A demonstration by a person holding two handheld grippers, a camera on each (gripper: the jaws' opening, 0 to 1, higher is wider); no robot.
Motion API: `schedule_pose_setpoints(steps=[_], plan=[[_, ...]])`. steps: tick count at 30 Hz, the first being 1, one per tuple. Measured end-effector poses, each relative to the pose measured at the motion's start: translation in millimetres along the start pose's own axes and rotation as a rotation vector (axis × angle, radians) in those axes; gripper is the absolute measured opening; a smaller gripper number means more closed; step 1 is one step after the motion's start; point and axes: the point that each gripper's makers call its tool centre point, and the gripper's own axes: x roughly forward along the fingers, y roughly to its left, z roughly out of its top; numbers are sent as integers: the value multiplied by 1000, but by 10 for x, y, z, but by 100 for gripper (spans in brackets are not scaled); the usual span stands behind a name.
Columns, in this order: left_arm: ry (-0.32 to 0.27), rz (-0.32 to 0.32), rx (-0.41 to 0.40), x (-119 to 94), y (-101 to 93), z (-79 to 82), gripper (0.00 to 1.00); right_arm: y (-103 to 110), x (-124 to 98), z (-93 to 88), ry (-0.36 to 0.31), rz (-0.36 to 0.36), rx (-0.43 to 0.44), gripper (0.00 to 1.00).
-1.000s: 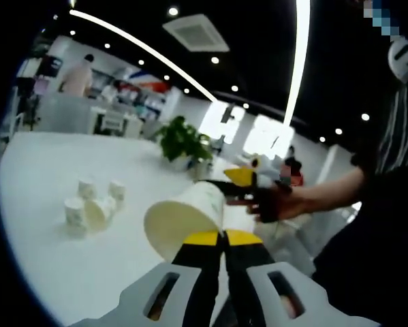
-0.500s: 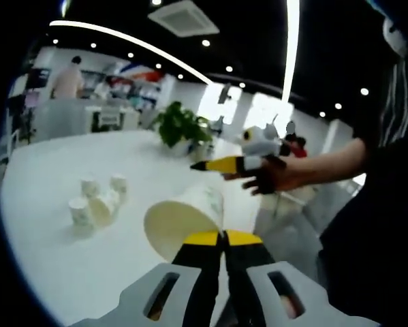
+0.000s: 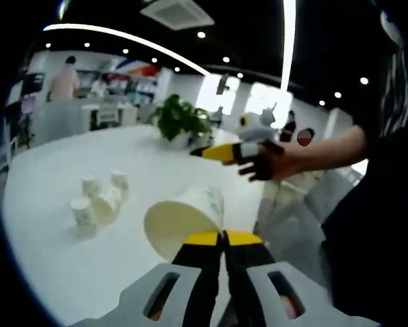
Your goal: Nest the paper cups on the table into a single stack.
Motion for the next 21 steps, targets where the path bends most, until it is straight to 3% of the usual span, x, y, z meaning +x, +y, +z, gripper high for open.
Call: schedule_pose_setpoints(steps=[7,15,21], plan=[[41,0,17,9,9,-31,0,24,26,-16,9,10,-28,100],[129,-8,116,13,18,-29,0,-11,47,-18,3,4,-19,100],[162,-18,150,4,41,-5,0,-23,70,-1,-9,0,-9,100]])
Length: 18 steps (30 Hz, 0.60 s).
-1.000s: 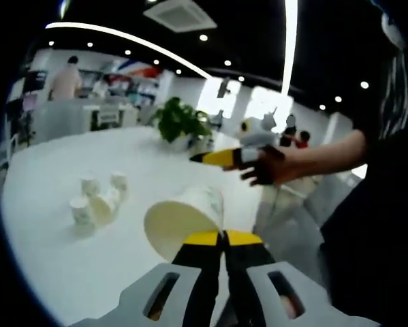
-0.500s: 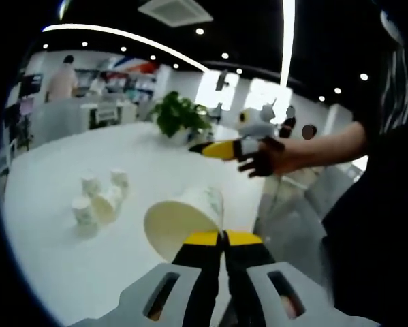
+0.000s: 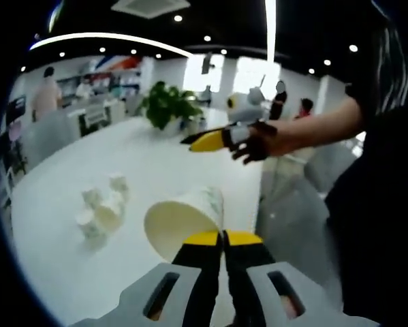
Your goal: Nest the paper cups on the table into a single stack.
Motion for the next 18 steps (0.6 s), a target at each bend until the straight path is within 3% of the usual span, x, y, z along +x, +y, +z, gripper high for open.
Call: schedule_pose_setpoints(steps=[12,18], plan=[[61,-27,66,64,-17,10,0,-30,43,-11,7,-4,-3,99],[141,-46,145,112,4,-37,0,-67,68,10,8,-10,-11,97]])
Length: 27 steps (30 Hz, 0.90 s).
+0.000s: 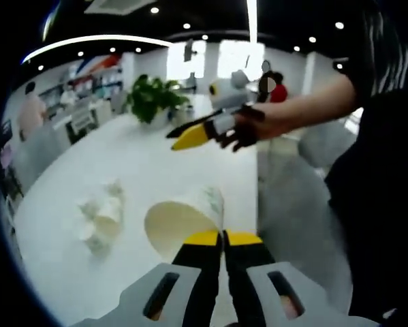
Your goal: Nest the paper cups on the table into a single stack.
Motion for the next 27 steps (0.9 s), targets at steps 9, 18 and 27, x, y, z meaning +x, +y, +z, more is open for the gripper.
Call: schedule_pose_setpoints(steps=[9,18,27], plan=[[138,-24,156,113,4,-98,0,-9,-1,-27,-2,-1,11,96],[247,-48,317,222,20,-155,0,-43,-19,-46,-10,-5,33,96],[325,-52,410,292,105,-198,0,-77,-32,-81,-10,-9,51,95]])
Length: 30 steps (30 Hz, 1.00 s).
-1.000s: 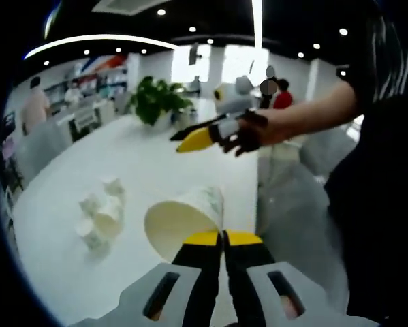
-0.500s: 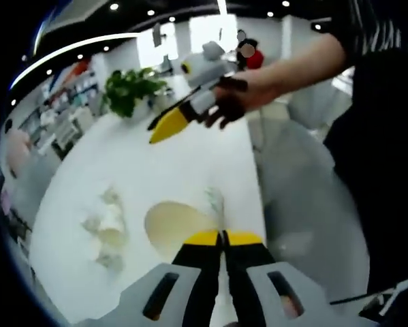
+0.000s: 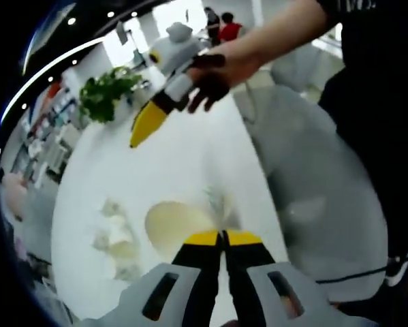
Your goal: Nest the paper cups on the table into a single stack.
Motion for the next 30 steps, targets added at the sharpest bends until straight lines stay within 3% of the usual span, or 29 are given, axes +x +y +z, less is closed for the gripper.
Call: schedule_pose_setpoints(steps=[4,9,16,19,30], plan=[[58,-6,98,29,7,-36,0,0,-11,-4,-6,-1,7,95],[88,-32,156,106,-33,-28,0,-16,-19,-33,-6,-2,21,95],[122,-38,191,165,-4,-26,0,-65,-56,-29,-17,-9,27,95],[152,-42,257,188,11,-44,0,-87,-70,-24,-22,-13,34,95],[209,-65,311,260,26,-43,0,-98,-80,-25,-32,-16,46,95]])
